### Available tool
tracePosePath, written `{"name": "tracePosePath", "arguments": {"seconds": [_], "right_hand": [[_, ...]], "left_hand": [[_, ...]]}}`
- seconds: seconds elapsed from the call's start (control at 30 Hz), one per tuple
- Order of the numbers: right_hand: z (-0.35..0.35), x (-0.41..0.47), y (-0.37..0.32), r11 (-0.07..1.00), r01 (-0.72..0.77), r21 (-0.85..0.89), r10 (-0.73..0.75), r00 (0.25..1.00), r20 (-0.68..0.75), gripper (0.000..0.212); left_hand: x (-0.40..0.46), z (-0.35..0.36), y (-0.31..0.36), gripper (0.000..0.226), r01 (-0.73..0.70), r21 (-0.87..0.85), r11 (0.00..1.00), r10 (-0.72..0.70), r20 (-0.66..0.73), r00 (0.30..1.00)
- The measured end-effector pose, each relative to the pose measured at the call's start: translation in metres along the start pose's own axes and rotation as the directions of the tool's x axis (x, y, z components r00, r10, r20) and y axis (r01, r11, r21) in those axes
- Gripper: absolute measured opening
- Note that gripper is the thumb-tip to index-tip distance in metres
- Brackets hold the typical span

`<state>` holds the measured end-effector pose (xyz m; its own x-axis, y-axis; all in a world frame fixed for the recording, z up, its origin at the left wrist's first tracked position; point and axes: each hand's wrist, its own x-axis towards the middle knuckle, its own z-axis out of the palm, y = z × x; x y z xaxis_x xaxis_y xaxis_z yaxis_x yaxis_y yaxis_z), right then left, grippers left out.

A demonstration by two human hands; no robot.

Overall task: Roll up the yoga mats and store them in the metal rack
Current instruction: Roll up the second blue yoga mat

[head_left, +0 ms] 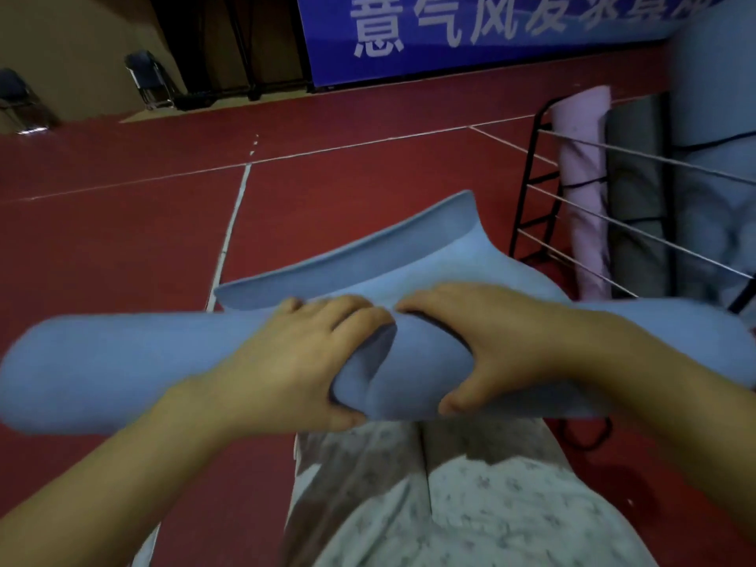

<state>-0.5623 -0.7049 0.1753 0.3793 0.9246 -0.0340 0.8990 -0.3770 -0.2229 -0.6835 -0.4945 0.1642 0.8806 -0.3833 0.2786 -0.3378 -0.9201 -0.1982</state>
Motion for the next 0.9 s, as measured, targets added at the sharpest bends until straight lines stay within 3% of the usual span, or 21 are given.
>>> {"name": "tracePosePath", "arguments": {"seconds": [0.17,0.5,0.63,0.8,0.9], "right_hand": [[0.023,0.018,0.01,0.999,-0.016,-0.039,0.018,0.998,0.054,0.094],[-0.003,0.042,0.03,0.968,-0.075,0.241,0.031,0.983,0.182,0.092],[-0.013,0.041,0.031,0.985,-0.048,0.166,0.036,0.997,0.072,0.09],[-0.001,0.027,0.02,0.972,0.039,0.232,-0.023,0.997,-0.069,0.066],[0.015,0.028,0.018,0.997,0.015,0.074,-0.002,0.985,-0.174,0.068]], "left_hand": [[-0.011,0.031,-0.009,0.086,0.109,-0.256,0.961,-0.084,0.105,0.991],[0.031,0.017,-0.046,0.08,0.291,-0.544,0.787,-0.039,0.428,0.903],[0.048,0.02,-0.064,0.077,0.4,-0.612,0.683,0.004,0.551,0.835],[0.067,0.017,-0.079,0.075,0.546,-0.628,0.554,0.057,0.683,0.728],[0.076,0.02,-0.087,0.076,0.617,-0.616,0.489,0.075,0.735,0.674]]}}
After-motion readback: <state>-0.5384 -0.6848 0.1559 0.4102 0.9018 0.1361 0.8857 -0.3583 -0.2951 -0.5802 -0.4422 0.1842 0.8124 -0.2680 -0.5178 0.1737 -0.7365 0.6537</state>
